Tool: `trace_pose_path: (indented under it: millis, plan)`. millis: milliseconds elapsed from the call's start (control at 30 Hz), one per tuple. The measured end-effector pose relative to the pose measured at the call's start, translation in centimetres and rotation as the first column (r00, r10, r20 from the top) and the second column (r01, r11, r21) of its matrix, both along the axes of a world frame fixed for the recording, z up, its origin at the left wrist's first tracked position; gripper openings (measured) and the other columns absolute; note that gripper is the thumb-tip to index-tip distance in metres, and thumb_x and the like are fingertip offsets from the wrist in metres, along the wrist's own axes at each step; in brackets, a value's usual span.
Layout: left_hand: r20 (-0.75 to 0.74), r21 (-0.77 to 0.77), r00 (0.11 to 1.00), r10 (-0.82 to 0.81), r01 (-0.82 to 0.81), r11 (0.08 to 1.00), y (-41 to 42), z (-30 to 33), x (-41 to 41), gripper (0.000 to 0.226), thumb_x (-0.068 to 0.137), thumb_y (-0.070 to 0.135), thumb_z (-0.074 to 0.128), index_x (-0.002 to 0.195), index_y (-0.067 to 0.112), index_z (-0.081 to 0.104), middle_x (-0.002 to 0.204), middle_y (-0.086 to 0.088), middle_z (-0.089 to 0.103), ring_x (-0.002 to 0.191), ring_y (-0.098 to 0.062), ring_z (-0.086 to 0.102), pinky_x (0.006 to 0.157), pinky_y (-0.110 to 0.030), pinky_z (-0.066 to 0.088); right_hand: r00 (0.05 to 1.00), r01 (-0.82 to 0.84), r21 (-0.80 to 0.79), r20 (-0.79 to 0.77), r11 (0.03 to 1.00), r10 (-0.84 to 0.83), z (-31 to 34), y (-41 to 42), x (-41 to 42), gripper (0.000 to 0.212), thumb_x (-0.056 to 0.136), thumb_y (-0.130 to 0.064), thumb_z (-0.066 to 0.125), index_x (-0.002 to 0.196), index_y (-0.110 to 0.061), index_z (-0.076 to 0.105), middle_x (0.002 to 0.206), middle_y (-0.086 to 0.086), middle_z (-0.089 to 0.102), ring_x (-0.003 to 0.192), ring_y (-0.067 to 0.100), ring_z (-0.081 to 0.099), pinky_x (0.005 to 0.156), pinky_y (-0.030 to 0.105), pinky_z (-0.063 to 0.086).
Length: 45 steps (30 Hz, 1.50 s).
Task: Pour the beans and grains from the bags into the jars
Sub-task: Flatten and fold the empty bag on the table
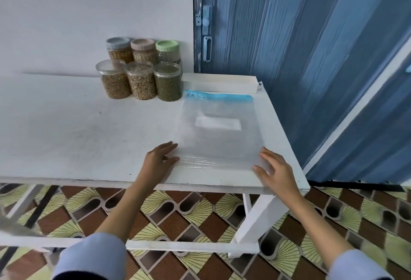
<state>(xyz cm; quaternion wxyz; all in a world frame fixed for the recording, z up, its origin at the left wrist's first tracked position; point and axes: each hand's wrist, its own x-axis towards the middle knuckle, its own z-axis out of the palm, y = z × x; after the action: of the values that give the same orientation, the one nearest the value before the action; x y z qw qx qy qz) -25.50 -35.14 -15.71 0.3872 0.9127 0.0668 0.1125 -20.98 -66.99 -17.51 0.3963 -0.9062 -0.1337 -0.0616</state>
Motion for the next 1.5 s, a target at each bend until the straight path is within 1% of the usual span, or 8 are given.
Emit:
trace_pose_path:
  millis: [133,333,600,1000,1200,1333,1400,1500]
  plan:
    - [0.013,-0.145,0.998,0.066,-0.063,0.987,-0.2,-0.1,-0.3,0.047,0.080,0.006,0.072,0.126,0.006,0.059,0.122,-0.010,0.063,0.102,-0.015,0.060,0.089,-0.012,0.041,1.000,0.024,-0.004,0.014,1.000,-0.024,0.0,-0.1,0.0,0.052,0.086,-0.022,0.068,0.132,-0.002,0.053,0.142,0.006,0.047,0.133,0.017,0.040,0.107,0.022,0.028]
    - [-0.008,-0.251,0.995,0.102,-0.100,0.963,-0.1,-0.1,-0.1,0.054,0.076,0.018,0.077,0.126,0.008,0.058,0.114,-0.001,0.063,0.097,-0.012,0.058,0.084,-0.017,0.042,0.999,0.031,-0.006,0.016,1.000,-0.031,-0.1,-0.2,0.2,0.054,0.086,-0.022,0.068,0.134,-0.003,0.052,0.144,0.005,0.045,0.134,0.016,0.039,0.108,0.022,0.026]
    - [0.019,-0.259,0.987,0.159,-0.148,0.954,-0.2,-0.6,0.0,0.048,0.076,0.017,0.078,0.120,0.006,0.062,0.108,-0.007,0.068,0.091,-0.013,0.060,0.084,-0.018,0.044,0.999,0.040,0.012,0.003,0.999,-0.040,-0.3,0.0,0.3,0.054,0.087,-0.023,0.067,0.134,-0.004,0.051,0.145,0.004,0.044,0.136,0.018,0.038,0.109,0.025,0.027]
    - [0.073,-0.305,0.978,0.197,-0.167,0.938,-1.5,-1.4,-0.8,0.037,0.077,0.010,0.076,0.113,0.009,0.066,0.092,-0.004,0.065,0.084,-0.016,0.058,0.072,-0.008,0.042,0.999,0.043,0.103,-0.025,0.994,-0.040,-0.5,-0.6,0.4,0.054,0.087,-0.012,0.067,0.137,-0.004,0.047,0.148,0.004,0.040,0.137,0.017,0.036,0.112,0.044,0.034]
    - [0.155,-0.176,0.982,0.105,-0.077,0.981,-1.2,-1.5,-1.1,0.031,0.075,0.009,0.077,0.105,0.004,0.070,0.086,0.003,0.059,0.076,-0.001,0.053,0.067,-0.002,0.040,0.999,0.035,0.087,-0.016,0.996,-0.034,-0.8,-0.8,0.4,0.053,0.084,-0.011,0.070,0.133,-0.003,0.051,0.147,0.003,0.041,0.137,0.016,0.037,0.113,0.040,0.034]
    - [0.160,-0.087,0.984,0.082,-0.069,0.994,-1.1,-1.7,-1.1,0.039,0.072,0.014,0.080,0.108,0.004,0.069,0.096,0.001,0.054,0.080,-0.008,0.053,0.070,-0.006,0.041,1.000,0.007,-0.021,0.000,1.000,-0.007,-0.8,-0.7,0.5,0.061,0.084,-0.019,0.071,0.138,-0.006,0.045,0.150,-0.003,0.032,0.142,0.014,0.024,0.115,0.029,0.020]
    - [0.225,0.089,0.974,0.023,-0.044,0.995,-1.1,-1.7,-0.9,0.048,0.066,0.020,0.084,0.109,0.007,0.069,0.105,-0.005,0.050,0.093,-0.020,0.049,0.080,-0.019,0.041,0.997,-0.034,-0.053,0.064,0.998,0.037,-0.5,-0.6,0.6,0.066,0.082,-0.024,0.074,0.138,-0.008,0.044,0.147,-0.007,0.031,0.141,0.011,0.020,0.113,0.031,0.019]
    - [0.291,0.384,0.942,-0.169,0.047,0.922,-1.7,-0.9,-0.4,0.053,0.061,0.028,0.087,0.107,0.009,0.069,0.105,-0.012,0.055,0.094,-0.029,0.048,0.075,-0.035,0.046,0.950,-0.128,-0.154,0.264,0.980,0.165,0.1,0.1,1.3,0.059,0.070,-0.027,0.079,0.120,-0.003,0.060,0.133,0.010,0.050,0.126,0.017,0.034,0.104,0.041,0.033]
